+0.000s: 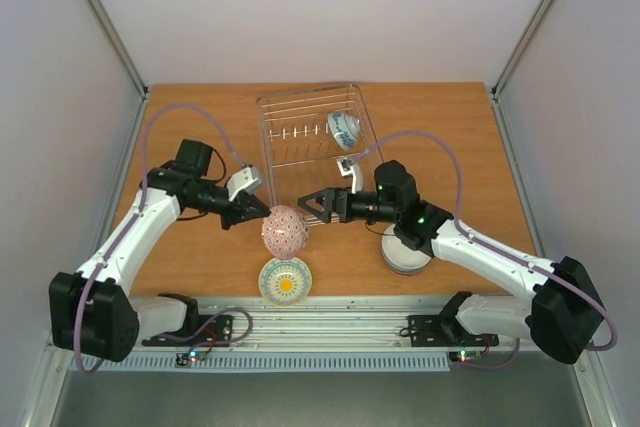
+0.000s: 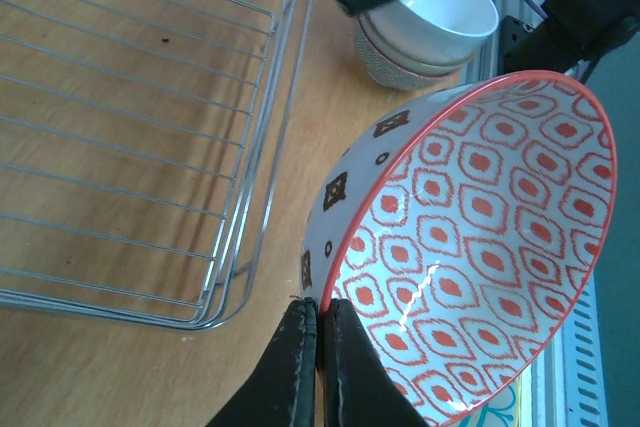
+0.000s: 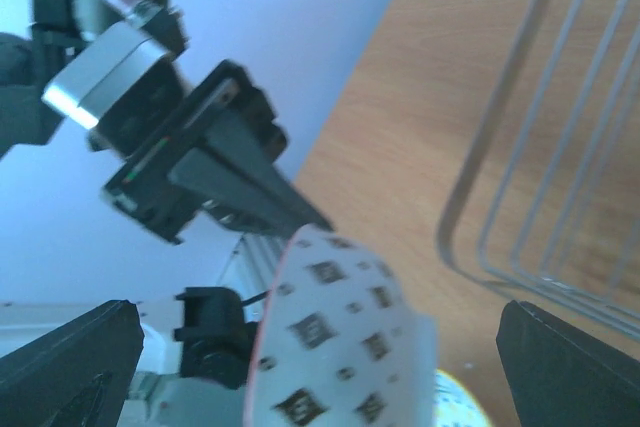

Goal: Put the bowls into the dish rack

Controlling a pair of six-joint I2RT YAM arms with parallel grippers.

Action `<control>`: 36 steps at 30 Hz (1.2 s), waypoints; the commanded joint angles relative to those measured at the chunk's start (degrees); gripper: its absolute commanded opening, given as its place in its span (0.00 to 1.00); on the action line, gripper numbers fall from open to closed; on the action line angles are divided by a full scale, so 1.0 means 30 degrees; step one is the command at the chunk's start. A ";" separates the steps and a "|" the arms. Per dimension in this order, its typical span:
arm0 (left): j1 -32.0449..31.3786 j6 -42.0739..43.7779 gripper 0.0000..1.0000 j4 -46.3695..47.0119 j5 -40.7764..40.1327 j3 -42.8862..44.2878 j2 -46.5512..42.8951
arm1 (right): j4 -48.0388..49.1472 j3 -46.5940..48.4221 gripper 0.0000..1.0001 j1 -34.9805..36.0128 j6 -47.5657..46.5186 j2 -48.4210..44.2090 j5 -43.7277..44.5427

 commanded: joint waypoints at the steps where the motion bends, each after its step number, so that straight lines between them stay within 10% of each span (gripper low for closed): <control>1: 0.0482 -0.1194 0.00 0.1772 0.1231 -0.0063 -0.0094 | 0.2726 -0.0340 0.99 0.0635 0.1719 0.0241 -0.1486; 26: 0.1786 0.2251 0.00 -0.2702 0.4112 0.1682 0.1598 | 0.1614 -0.0103 0.99 0.2729 0.0322 0.2240 0.0666; 36: 0.1778 0.1551 0.00 -0.1876 0.3857 0.1362 0.1169 | 0.2453 -0.0112 0.59 0.2799 0.0617 0.2249 -0.0159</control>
